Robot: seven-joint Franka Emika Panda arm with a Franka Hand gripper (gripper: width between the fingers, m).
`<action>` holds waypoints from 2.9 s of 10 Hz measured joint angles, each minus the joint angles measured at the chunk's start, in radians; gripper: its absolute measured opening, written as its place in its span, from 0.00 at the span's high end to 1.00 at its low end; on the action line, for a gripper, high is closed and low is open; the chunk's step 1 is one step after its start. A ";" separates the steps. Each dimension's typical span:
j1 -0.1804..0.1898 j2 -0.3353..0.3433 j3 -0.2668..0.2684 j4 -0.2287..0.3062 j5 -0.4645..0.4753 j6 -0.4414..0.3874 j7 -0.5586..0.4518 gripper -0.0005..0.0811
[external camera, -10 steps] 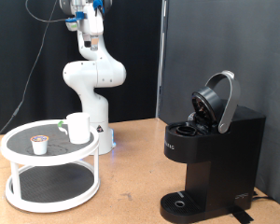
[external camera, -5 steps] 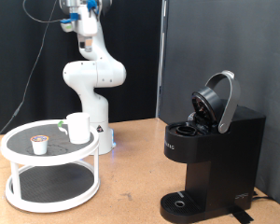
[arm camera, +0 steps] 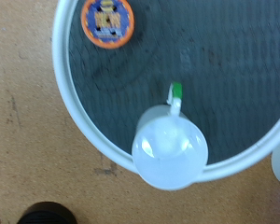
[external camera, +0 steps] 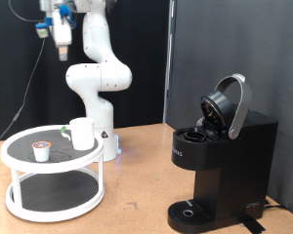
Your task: Make a cup of coffee with the keurig machine
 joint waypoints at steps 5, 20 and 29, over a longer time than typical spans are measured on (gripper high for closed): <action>0.001 0.051 -0.056 0.044 0.001 0.012 -0.084 0.09; -0.017 0.216 -0.118 -0.231 -0.013 0.491 -0.082 0.09; -0.042 0.318 -0.119 -0.336 -0.054 0.745 -0.058 0.09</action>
